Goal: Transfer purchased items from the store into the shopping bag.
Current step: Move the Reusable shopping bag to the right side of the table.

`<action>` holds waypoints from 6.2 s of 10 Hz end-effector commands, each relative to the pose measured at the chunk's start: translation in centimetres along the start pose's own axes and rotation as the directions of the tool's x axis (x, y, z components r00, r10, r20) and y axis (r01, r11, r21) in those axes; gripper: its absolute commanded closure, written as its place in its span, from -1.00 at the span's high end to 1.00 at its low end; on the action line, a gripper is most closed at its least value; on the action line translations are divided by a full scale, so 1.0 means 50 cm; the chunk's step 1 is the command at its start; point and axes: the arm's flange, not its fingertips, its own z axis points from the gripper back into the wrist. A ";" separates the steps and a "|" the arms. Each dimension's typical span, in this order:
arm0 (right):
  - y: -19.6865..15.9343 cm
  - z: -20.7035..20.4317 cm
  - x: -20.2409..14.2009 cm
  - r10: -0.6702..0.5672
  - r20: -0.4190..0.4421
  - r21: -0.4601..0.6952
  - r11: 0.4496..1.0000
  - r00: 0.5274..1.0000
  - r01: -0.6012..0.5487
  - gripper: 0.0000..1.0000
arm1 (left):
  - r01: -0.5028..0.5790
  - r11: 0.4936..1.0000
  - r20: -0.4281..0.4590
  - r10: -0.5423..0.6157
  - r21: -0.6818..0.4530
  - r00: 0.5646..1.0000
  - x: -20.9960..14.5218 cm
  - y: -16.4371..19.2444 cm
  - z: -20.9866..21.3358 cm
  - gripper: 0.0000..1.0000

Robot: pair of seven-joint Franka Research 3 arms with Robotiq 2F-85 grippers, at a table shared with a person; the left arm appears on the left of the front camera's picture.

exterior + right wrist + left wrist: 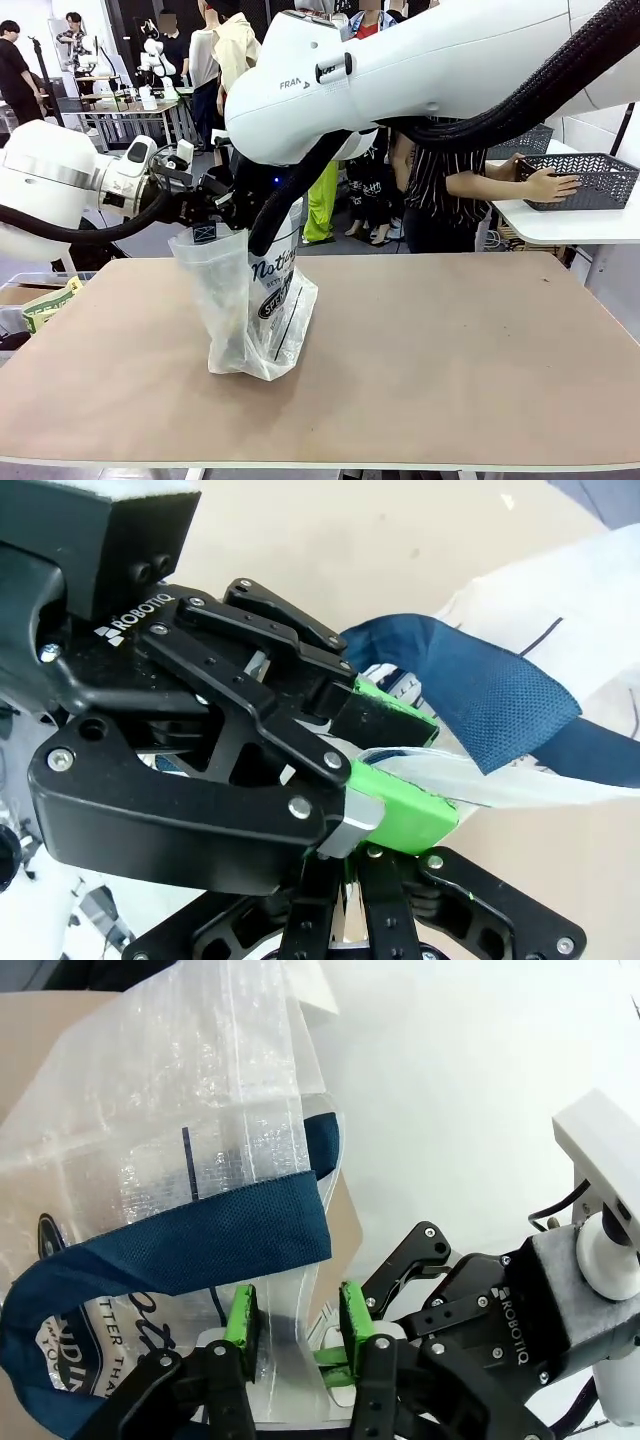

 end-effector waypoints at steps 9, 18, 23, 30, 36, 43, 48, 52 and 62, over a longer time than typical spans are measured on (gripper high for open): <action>0.011 0.028 0.046 0.135 0.144 0.112 0.982 0.980 -0.152 -1.00 | 0.090 0.992 -0.178 -0.104 -0.084 0.979 0.006 -0.013 -0.034 -0.11; 0.032 0.025 0.038 0.149 0.137 0.082 0.984 0.979 -0.161 -1.00 | 0.108 0.983 -0.149 -0.086 0.149 0.985 0.008 -0.018 -0.068 -1.00; 0.031 0.023 0.038 0.094 0.148 0.075 0.991 0.985 -0.106 -1.00 | 0.083 0.986 -0.145 -0.062 0.145 0.987 0.008 -0.013 -0.065 -1.00; 0.033 0.022 0.037 0.042 0.153 0.008 0.999 0.987 -0.044 0.72 | 0.079 0.987 -0.128 -0.062 0.139 0.990 0.005 -0.010 -0.059 -1.00; 0.018 0.049 -0.011 -0.056 0.153 -0.039 0.997 0.987 0.063 1.00 | 0.073 0.988 -0.065 -0.065 0.136 0.996 0.000 -0.012 -0.029 -1.00; -0.062 0.198 -0.157 -0.273 0.206 -0.051 0.956 0.940 0.289 1.00 | 0.087 0.974 0.013 -0.092 0.209 0.996 0.006 -0.037 -0.004 -1.00; -0.255 0.343 -0.304 -0.577 0.232 -0.307 0.720 0.783 0.622 1.00 | 0.080 0.949 0.062 -0.103 0.304 0.993 0.034 -0.056 0.001 -1.00; -0.443 0.395 -0.439 -0.729 0.135 -0.401 0.580 0.672 0.709 1.00 | 0.069 0.928 0.098 -0.112 0.366 0.989 0.034 -0.071 0.020 -1.00; -0.472 0.388 -0.442 -0.739 0.138 -0.413 0.562 0.659 0.717 1.00 | -0.088 0.721 0.303 -0.174 0.687 0.937 0.060 -0.152 0.322 -1.00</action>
